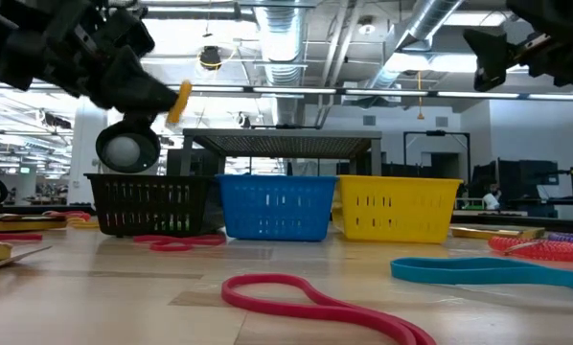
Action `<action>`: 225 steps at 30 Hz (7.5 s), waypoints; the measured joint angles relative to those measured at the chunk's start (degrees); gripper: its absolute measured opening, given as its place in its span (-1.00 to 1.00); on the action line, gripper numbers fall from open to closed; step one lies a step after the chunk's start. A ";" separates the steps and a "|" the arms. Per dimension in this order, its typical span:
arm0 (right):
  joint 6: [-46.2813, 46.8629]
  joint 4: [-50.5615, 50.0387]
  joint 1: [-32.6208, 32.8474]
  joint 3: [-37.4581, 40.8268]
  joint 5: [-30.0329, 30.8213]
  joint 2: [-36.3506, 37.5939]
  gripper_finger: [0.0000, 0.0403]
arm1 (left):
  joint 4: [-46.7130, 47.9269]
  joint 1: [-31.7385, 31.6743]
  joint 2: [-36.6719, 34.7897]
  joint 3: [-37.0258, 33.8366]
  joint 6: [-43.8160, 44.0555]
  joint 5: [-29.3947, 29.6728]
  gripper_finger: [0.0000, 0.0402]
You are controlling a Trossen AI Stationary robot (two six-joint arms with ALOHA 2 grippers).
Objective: Pick & Place Office Desk Supplies
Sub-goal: Put the yellow spring keychain into the black basket, then put the blue rubber band into the blue basket
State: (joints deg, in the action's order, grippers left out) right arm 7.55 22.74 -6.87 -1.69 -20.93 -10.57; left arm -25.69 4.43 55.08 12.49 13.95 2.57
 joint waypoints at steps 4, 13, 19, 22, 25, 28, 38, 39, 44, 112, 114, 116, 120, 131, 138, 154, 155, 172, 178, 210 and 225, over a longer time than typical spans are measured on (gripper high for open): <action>0.02 -0.08 0.00 0.00 0.00 0.13 0.32 | -1.31 0.00 4.31 0.38 0.51 0.01 -0.92; 0.04 -0.20 0.00 0.00 0.00 0.12 0.32 | 0.38 -0.02 12.45 5.36 0.12 -0.52 -0.92; 0.17 -0.61 0.00 0.00 0.00 0.12 0.32 | 3.91 0.00 17.50 8.17 0.81 -1.67 -0.92; 0.20 -1.26 0.00 0.00 0.00 0.11 0.32 | 4.32 -0.01 19.32 9.01 1.35 -1.73 -0.92; 0.62 -1.34 0.00 0.00 0.00 0.09 0.32 | 4.28 -0.02 20.53 9.33 1.53 -1.91 -0.92; 0.66 -1.49 0.00 0.00 0.01 0.09 0.32 | 4.60 -0.02 21.74 9.35 2.31 -2.49 -0.92; 0.66 -1.71 0.00 0.00 0.02 0.09 0.32 | 8.19 -0.02 22.69 9.35 5.08 -2.47 -0.92; 0.66 -1.77 0.00 0.00 0.00 0.09 0.32 | 8.17 -0.02 22.69 9.35 5.47 -2.47 -0.92; 0.63 -1.77 0.00 0.00 0.00 0.09 0.32 | 8.39 -0.02 22.69 9.35 6.04 -2.47 -0.85; 4.09 -1.83 0.04 0.00 0.02 0.09 0.32 | 27.39 -2.25 -5.32 13.09 2.98 -3.21 -0.32; 4.09 -0.59 0.04 0.00 0.02 0.09 0.32 | 27.43 -2.25 -5.26 13.03 2.98 -3.21 -0.32; 4.07 0.66 0.04 0.00 0.02 0.09 0.32 | 27.40 -2.25 -5.11 13.03 2.48 -3.21 -0.32; 4.04 2.74 0.04 0.00 0.02 0.09 0.32 | 27.41 -2.25 -5.11 13.03 1.28 -3.22 -0.32; 2.70 11.28 0.04 -0.09 5.85 -1.08 0.32 | 21.87 -2.25 -5.11 13.03 -2.76 -1.95 -0.32; 1.90 13.49 0.04 -0.68 9.05 -9.28 0.32 | 16.70 -2.25 -5.11 13.03 -13.94 -0.89 -0.32; 0.35 -1.80 0.83 -18.22 7.41 -35.04 0.32 | 16.21 -2.14 -5.11 13.03 -11.62 1.64 -0.32; 1.15 -4.18 1.43 -19.40 7.24 -36.07 0.32 | 16.20 -2.14 -5.11 13.03 -10.71 1.62 -0.32; 26.70 -41.23 19.23 -31.68 16.64 -42.37 0.32 | 16.15 0.09 -4.67 13.03 -8.21 1.63 -0.32; 44.61 -57.49 25.86 -33.88 20.57 -42.37 0.32 | 16.25 0.07 -4.67 13.03 -11.77 1.66 -0.32; 79.23 -69.28 45.16 -33.96 26.95 -68.83 0.32 | 17.19 0.07 -4.67 13.03 -10.05 1.66 -0.32; 79.65 -67.47 46.04 -34.03 26.16 -71.45 0.31 | 18.23 0.07 -4.67 13.03 -8.51 1.64 -0.32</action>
State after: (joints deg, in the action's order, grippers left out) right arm 87.20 -44.73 39.16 -35.73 5.23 -82.03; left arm -7.46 4.49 50.41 25.52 5.43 4.21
